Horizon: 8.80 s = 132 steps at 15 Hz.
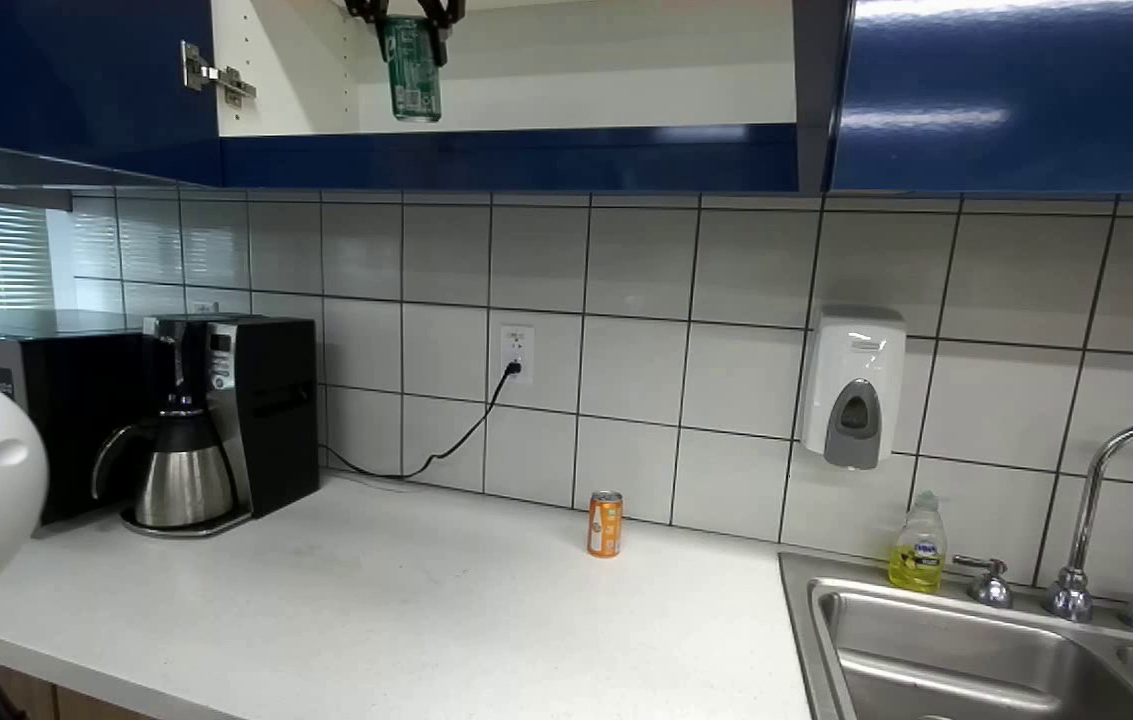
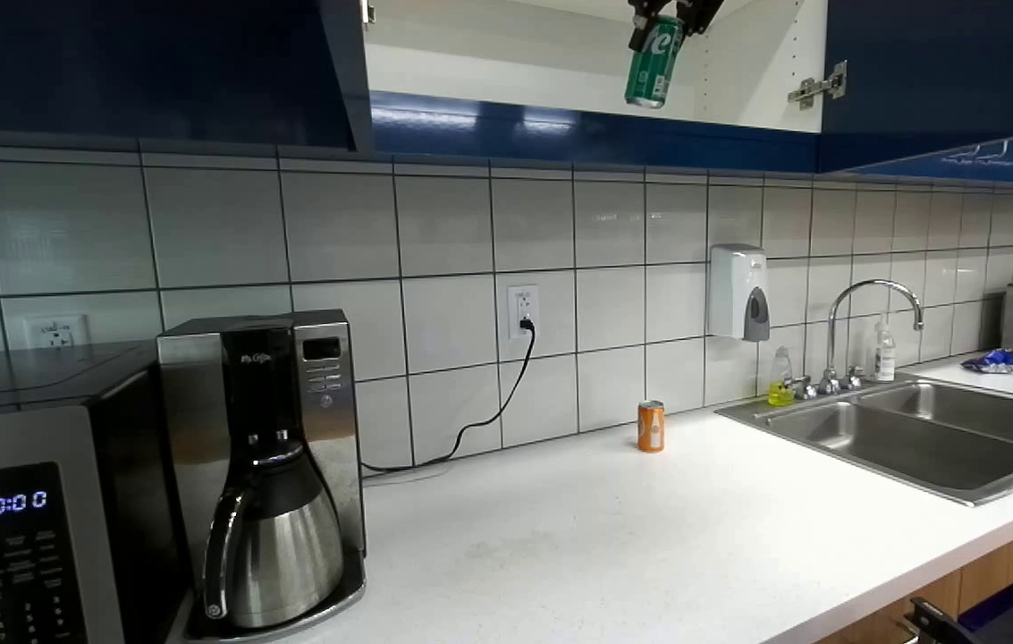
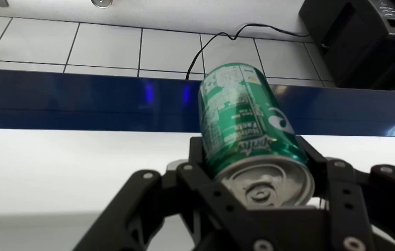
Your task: Pick up the can of sprite and place it in the center of the cabinet above
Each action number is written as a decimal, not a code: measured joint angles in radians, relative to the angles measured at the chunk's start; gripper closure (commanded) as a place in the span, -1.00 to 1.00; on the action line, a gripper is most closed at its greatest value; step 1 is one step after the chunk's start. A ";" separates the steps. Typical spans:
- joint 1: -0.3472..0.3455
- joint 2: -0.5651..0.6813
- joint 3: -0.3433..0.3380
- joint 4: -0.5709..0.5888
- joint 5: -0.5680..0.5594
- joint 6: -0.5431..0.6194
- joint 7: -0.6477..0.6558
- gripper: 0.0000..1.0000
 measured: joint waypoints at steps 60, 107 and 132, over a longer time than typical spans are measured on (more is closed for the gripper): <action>0.001 0.577 0.022 0.733 -0.056 -0.278 0.258 -0.77; 0.003 0.186 -0.038 0.260 -0.069 -0.327 0.112 -1.00; 0.003 -0.074 -0.045 -0.397 -0.022 -0.015 -0.024 -1.00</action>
